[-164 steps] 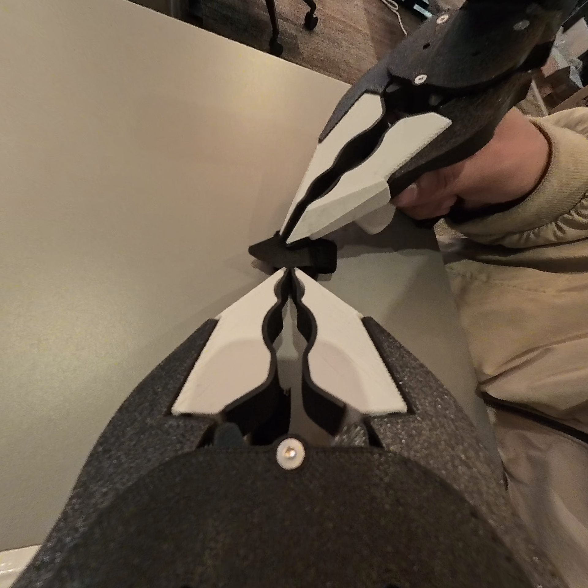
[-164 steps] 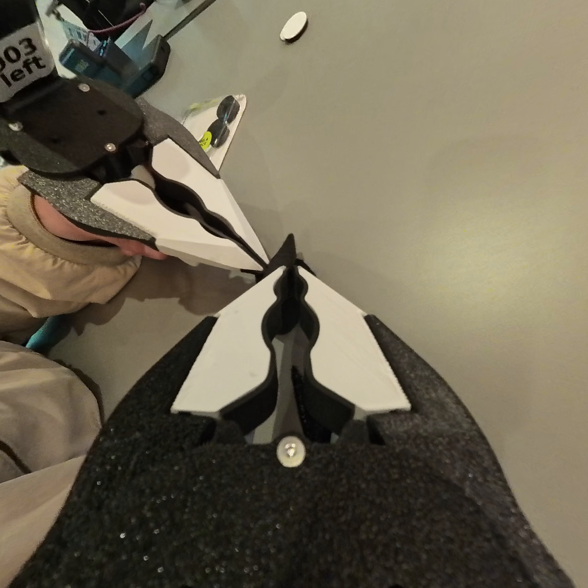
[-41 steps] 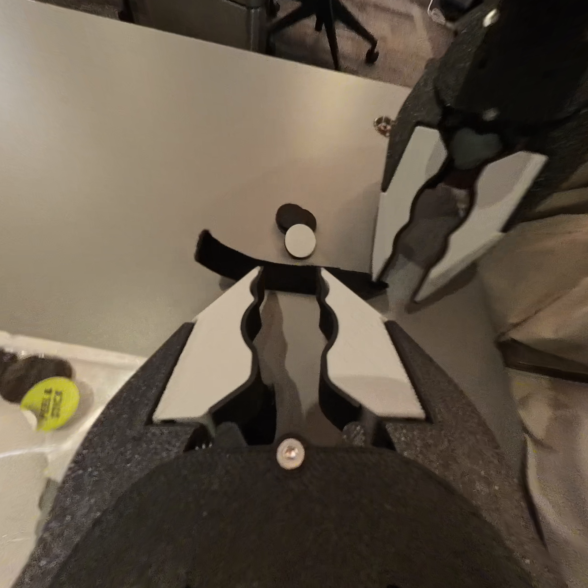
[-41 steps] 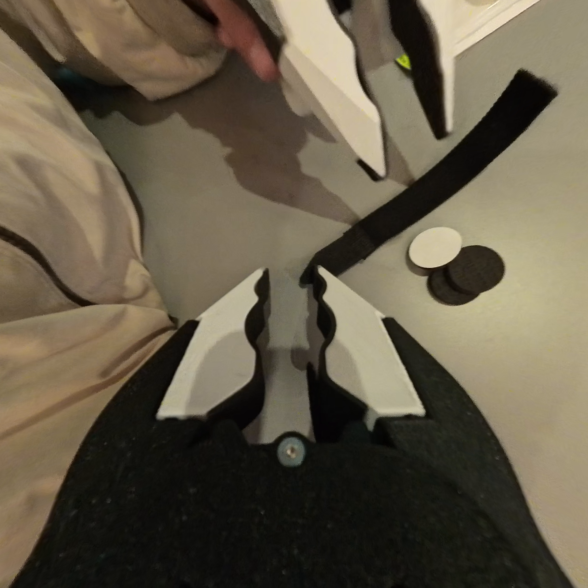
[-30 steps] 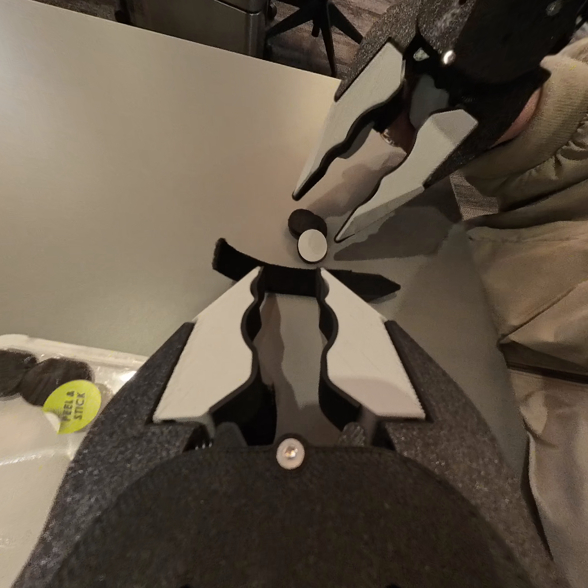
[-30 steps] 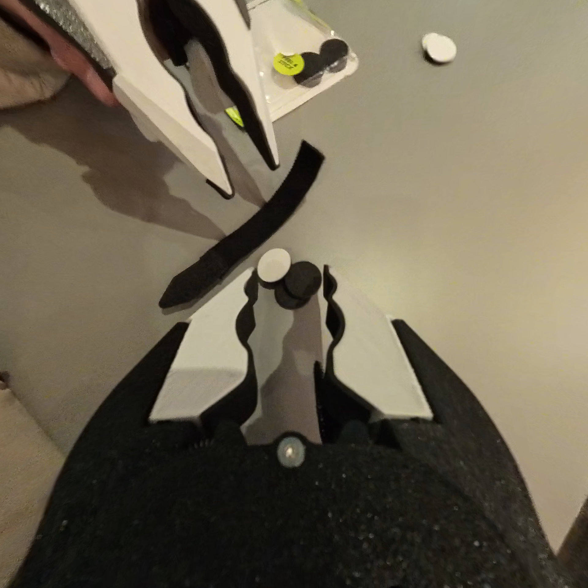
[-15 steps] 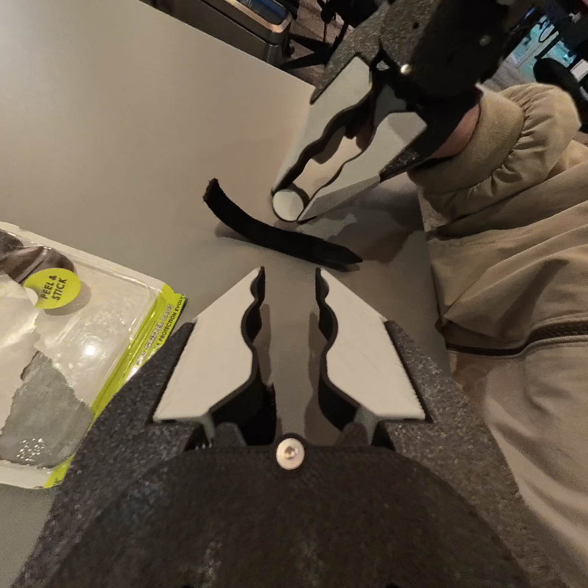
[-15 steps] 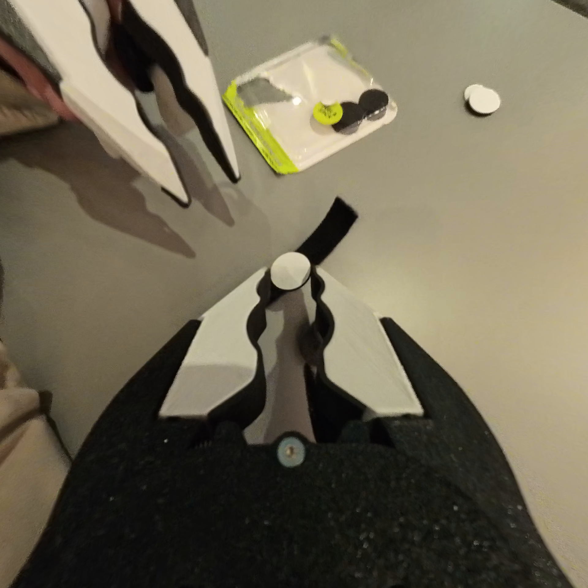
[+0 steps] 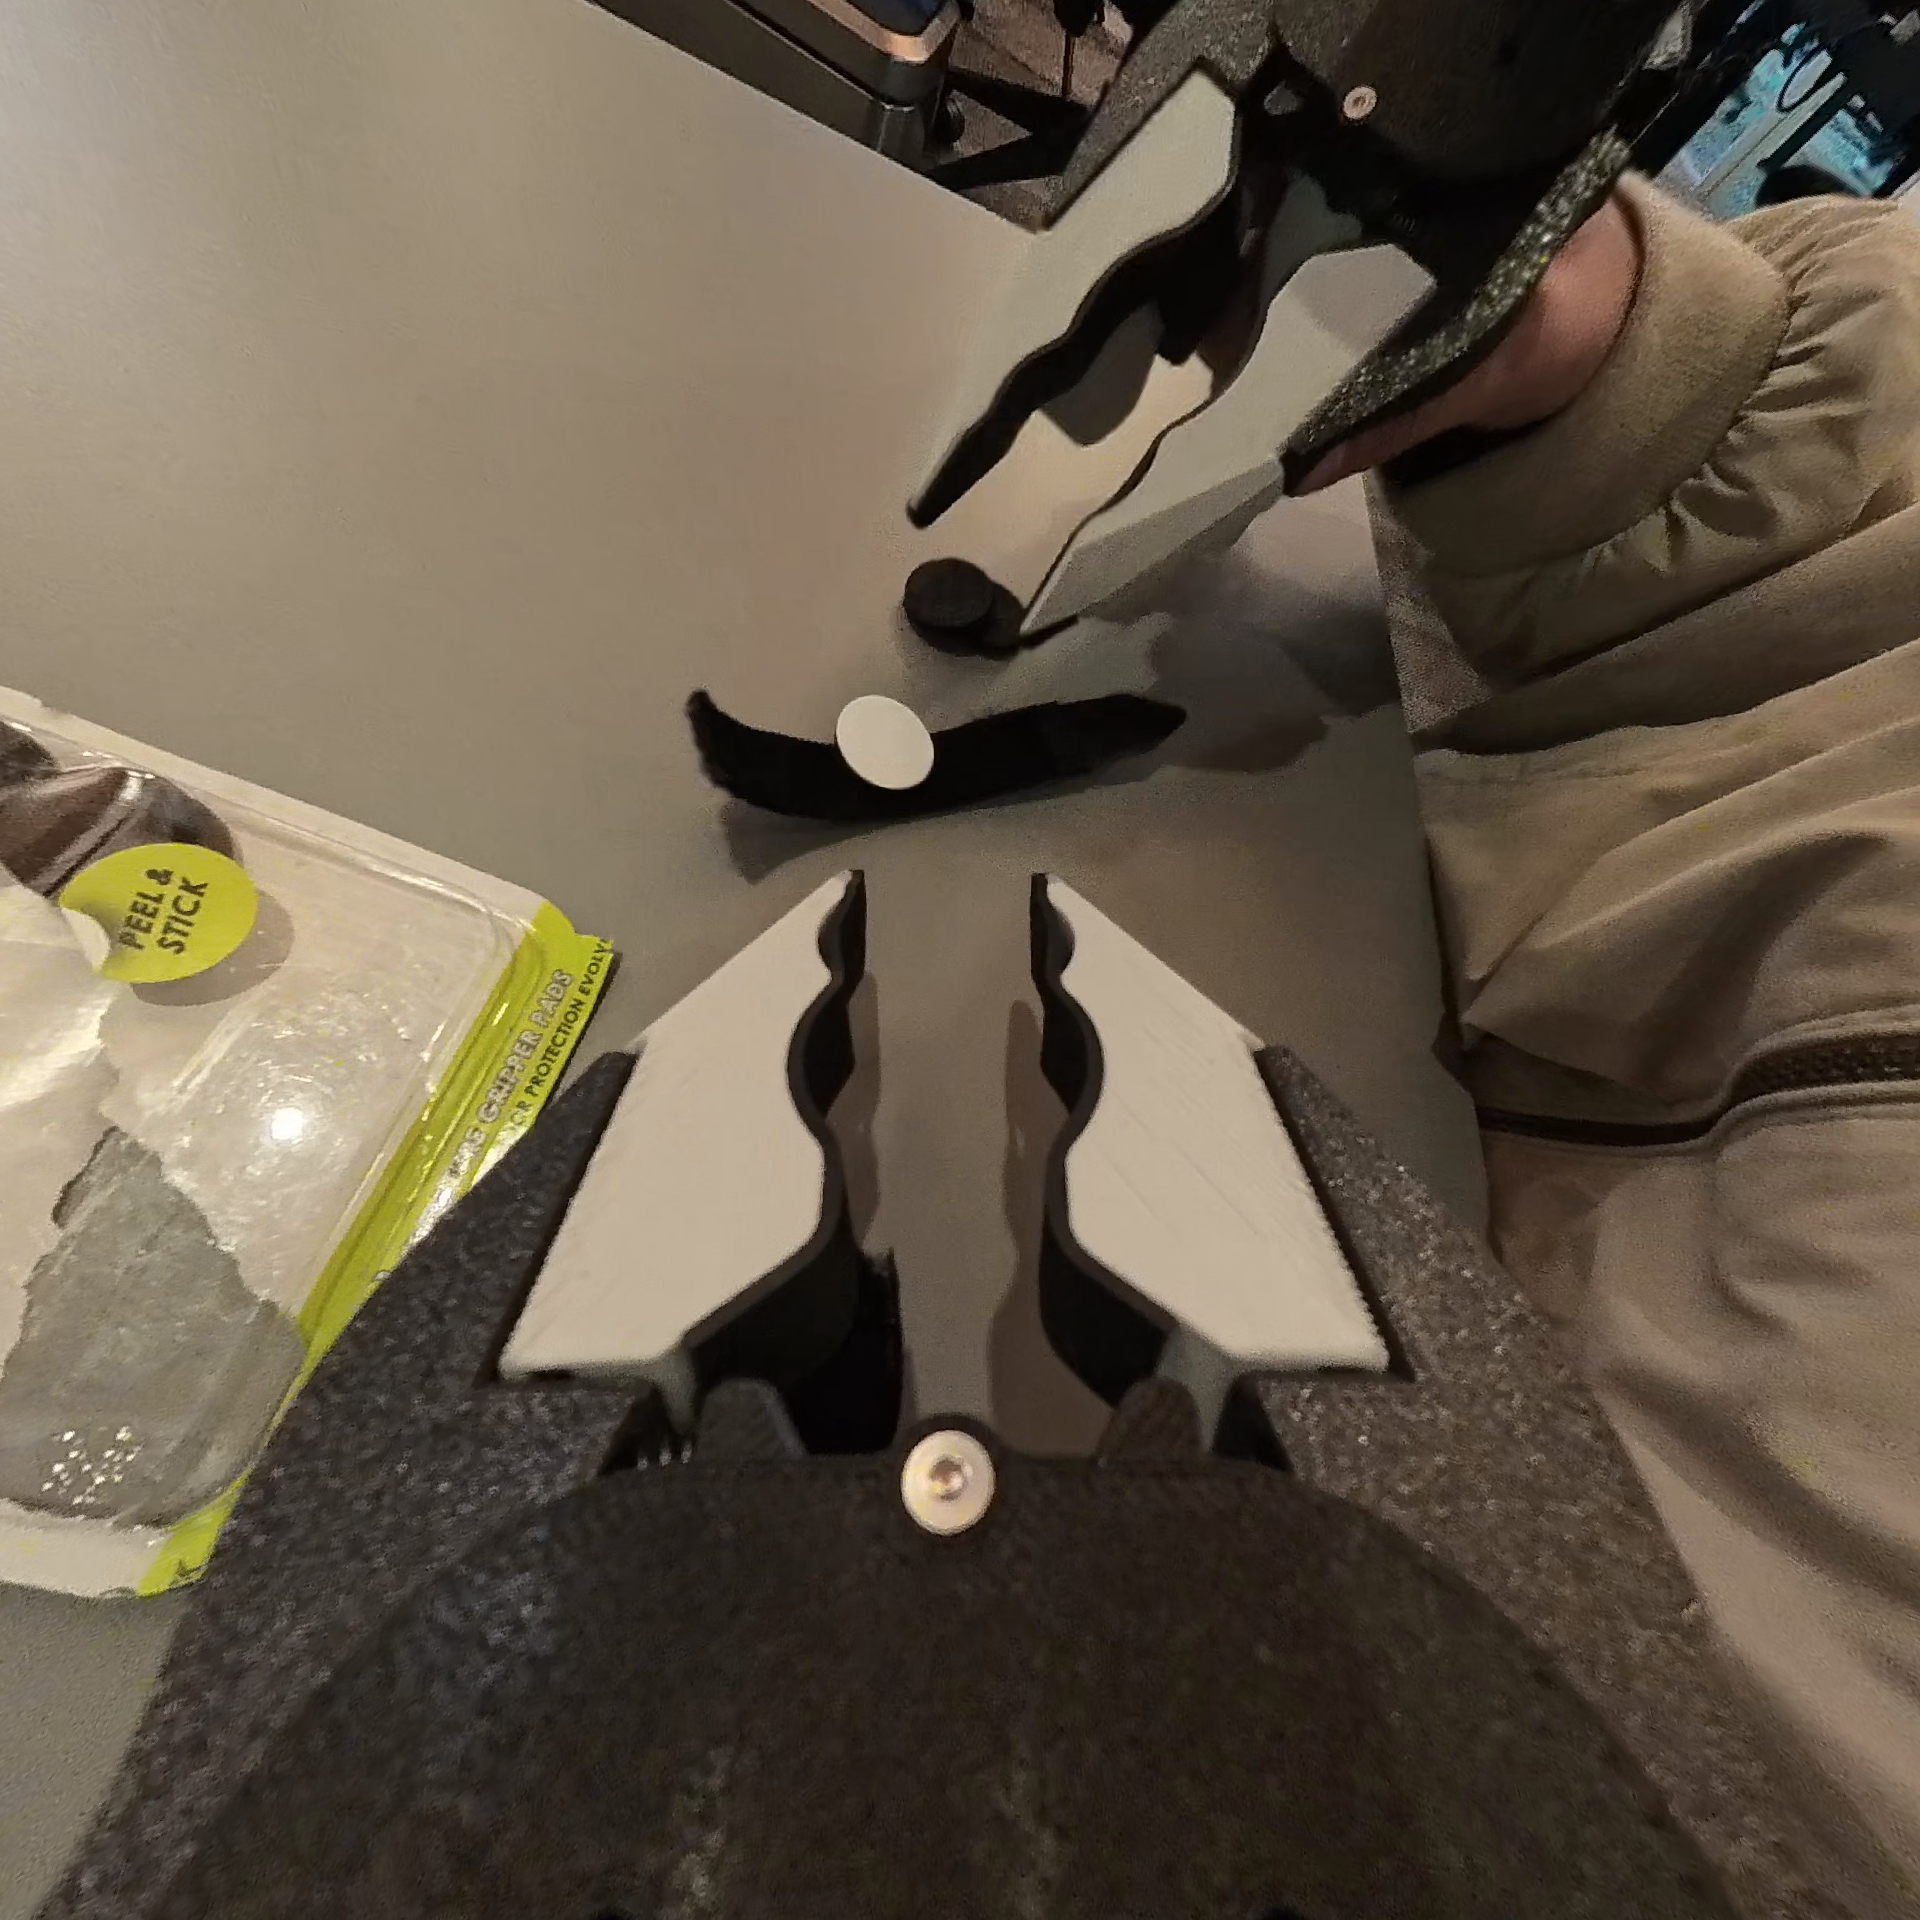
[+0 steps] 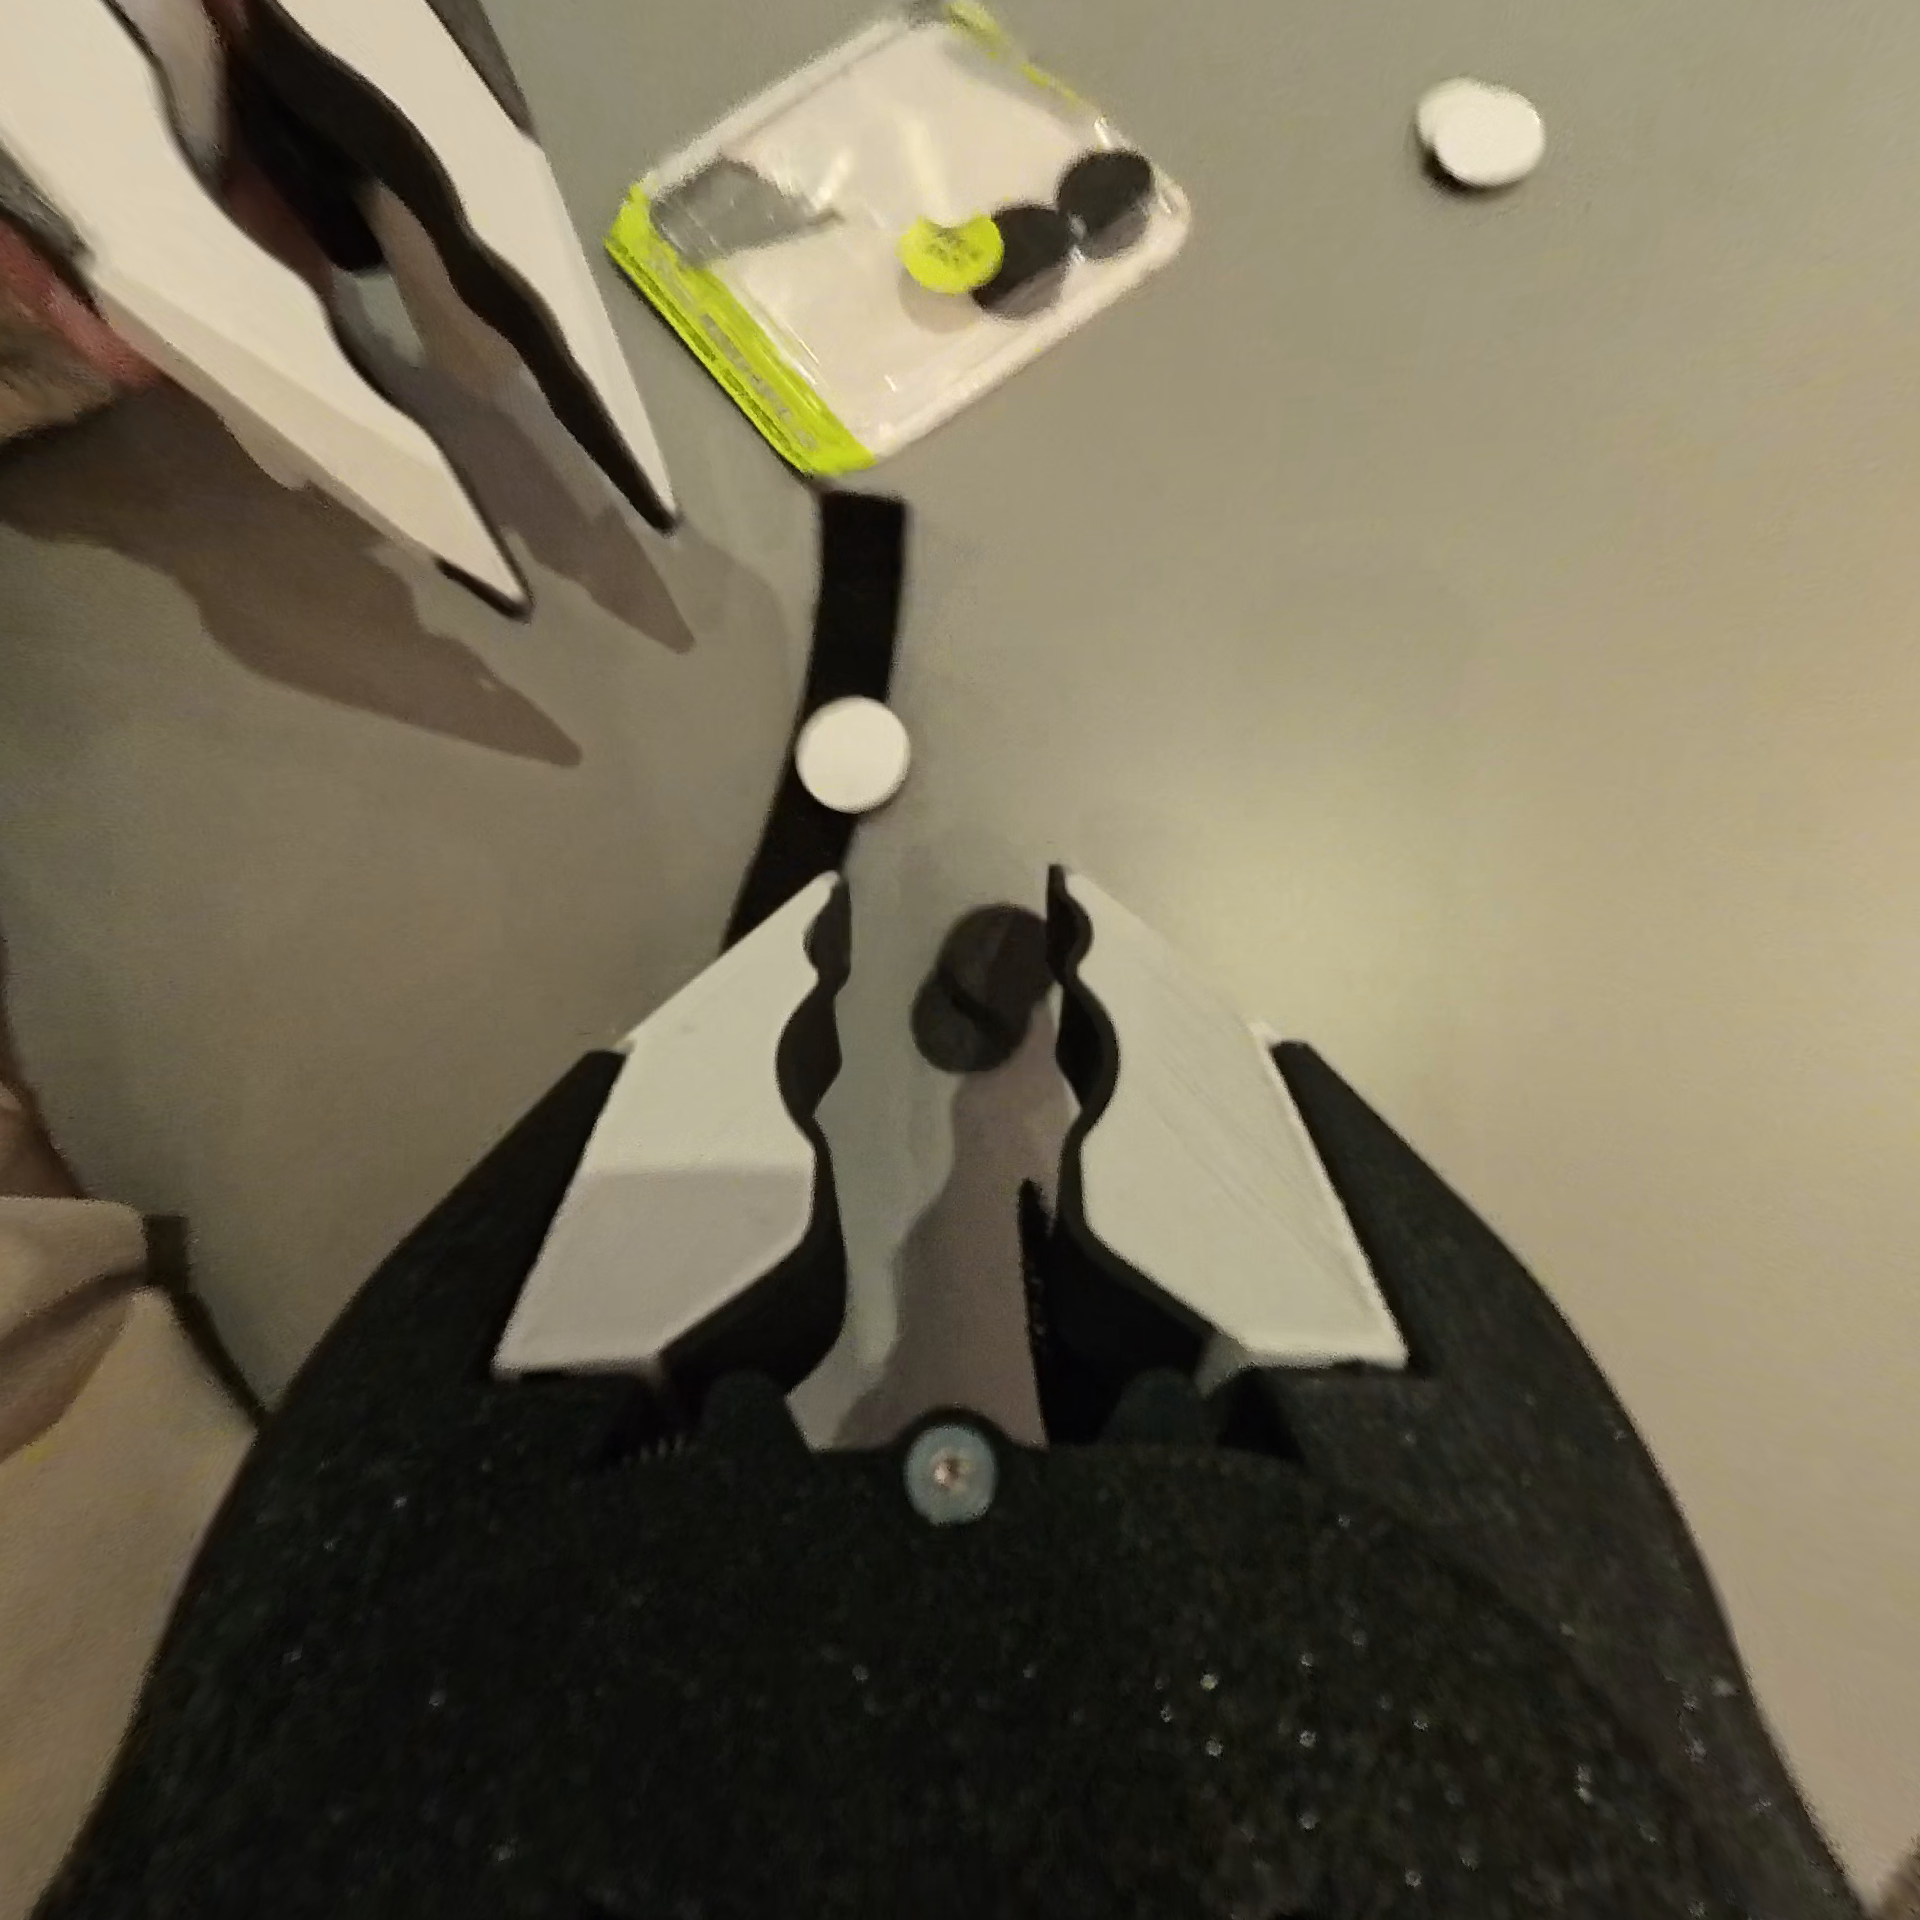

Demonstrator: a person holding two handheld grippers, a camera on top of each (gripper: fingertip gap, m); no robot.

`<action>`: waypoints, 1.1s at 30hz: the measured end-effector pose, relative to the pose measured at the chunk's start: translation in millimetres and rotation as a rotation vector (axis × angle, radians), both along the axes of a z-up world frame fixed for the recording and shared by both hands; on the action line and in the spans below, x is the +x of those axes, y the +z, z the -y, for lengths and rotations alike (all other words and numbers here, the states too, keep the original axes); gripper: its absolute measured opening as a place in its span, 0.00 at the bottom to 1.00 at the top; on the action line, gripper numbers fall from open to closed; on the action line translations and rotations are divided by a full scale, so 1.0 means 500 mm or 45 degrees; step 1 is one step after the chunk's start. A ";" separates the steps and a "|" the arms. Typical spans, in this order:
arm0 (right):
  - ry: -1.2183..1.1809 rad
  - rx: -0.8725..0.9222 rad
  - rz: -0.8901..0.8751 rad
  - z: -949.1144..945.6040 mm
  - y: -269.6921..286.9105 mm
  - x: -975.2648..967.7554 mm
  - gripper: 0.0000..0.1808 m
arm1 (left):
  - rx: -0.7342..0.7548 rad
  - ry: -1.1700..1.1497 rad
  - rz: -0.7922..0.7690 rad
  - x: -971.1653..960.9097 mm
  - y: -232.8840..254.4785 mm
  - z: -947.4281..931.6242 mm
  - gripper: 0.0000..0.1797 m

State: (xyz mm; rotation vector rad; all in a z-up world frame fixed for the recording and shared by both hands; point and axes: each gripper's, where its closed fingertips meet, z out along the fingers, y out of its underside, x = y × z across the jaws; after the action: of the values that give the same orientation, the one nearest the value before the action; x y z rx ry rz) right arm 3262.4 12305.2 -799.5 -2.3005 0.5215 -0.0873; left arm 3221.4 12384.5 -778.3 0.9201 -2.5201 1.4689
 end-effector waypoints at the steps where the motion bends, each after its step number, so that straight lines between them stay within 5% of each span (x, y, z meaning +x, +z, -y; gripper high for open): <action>1: -0.022 -0.032 0.005 0.015 -0.010 0.003 0.21 | -0.001 0.001 -0.004 0.001 -0.001 0.000 0.17; 6: -0.025 -0.125 0.013 0.025 -0.051 0.005 0.22 | 0.010 0.004 -0.004 0.000 -0.003 0.000 0.17; 10: -0.024 -0.116 0.062 0.017 -0.045 0.011 0.14 | 0.009 0.009 0.006 0.000 0.001 0.001 0.17; 16: 0.092 0.097 0.078 -0.085 0.016 -0.011 0.14 | 0.000 0.024 0.013 0.001 0.008 -0.004 0.17; 26: 0.121 -0.055 0.086 -0.097 -0.038 -0.015 0.21 | 0.004 0.017 0.010 -0.003 0.007 -0.005 0.17; 33: 0.132 -0.082 0.096 -0.100 -0.048 -0.020 0.14 | 0.004 0.017 0.009 -0.004 0.008 -0.005 0.17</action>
State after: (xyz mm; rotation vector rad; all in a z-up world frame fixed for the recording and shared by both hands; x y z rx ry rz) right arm 3252.3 12355.1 -823.5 -2.3724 0.3651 -0.1420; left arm 3219.2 12387.2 -774.4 0.9360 -2.5271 1.4749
